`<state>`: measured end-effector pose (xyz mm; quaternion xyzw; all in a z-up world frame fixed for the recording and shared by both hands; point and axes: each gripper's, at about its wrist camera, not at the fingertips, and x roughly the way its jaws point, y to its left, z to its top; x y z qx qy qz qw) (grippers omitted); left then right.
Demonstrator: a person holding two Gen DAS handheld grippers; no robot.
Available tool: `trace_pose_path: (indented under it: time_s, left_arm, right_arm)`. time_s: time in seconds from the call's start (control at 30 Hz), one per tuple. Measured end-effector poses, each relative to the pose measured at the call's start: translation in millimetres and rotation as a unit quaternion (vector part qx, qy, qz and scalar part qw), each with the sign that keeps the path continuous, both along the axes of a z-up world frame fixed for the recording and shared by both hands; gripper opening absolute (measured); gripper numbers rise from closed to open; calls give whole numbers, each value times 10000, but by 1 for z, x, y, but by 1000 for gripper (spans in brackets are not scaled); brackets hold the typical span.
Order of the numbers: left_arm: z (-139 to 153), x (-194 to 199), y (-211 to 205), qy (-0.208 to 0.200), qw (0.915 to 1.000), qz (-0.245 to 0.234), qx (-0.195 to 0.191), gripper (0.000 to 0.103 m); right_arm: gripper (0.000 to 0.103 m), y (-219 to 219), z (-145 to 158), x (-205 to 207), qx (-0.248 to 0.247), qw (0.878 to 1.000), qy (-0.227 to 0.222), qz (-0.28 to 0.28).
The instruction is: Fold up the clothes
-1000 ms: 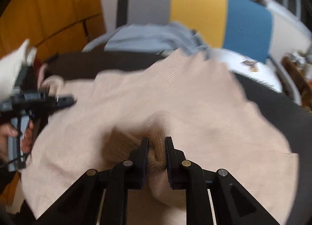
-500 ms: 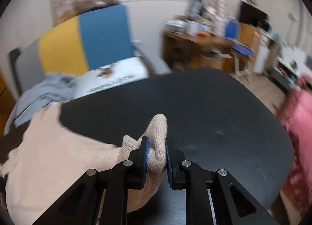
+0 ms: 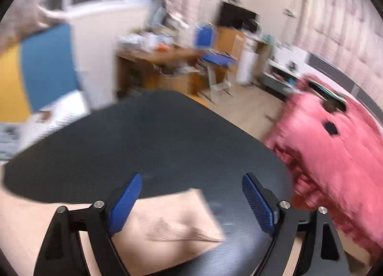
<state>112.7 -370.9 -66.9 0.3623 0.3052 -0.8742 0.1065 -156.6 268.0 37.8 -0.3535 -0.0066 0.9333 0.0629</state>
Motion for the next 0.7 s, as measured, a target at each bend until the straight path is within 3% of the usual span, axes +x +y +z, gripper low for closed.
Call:
trace_pose_path:
  time_s: [0.1,0.23,0.33,0.4,0.5,0.57,0.6,0.7]
  left_arm:
    - [10,-17,14,34,9992,-286,-286,25]
    - [6,-37,14,-119,9981,-323,-512,25]
    - [-8,-45,-2,-277,9986,-205,-392,25]
    - [-22,-47,-12,-521,9977,-177,-405,25]
    - [-31,-44,-23,-437,9973,-243,-530,20]
    - [-32,-45,-32,-518,9961,-232,-681,19]
    - [-32,-47,-38,-576,9948,-175,-823,18]
    - [-33,-52,-57,-615,9938,-81,-923,16]
  right_arm:
    - [92,-72,-10,11,-367,9910,-180,1273]
    - [92,-207,-41,24,-771,9480,-725,3001]
    - [92,-295,-63,32,-703,9189,-890,3779]
    - [91,-338,-73,34,-493,9062,-894,4103]
    - [92,-372,-99,23,-312,9020,-1104,4163]
    - [92,-380,-114,11,-182,9092,-1182,3988]
    - [103,-384,-122,5,-117,9126,-1221,3900]
    - [103,-388,-130,-9,-31,9208,-1262,3691]
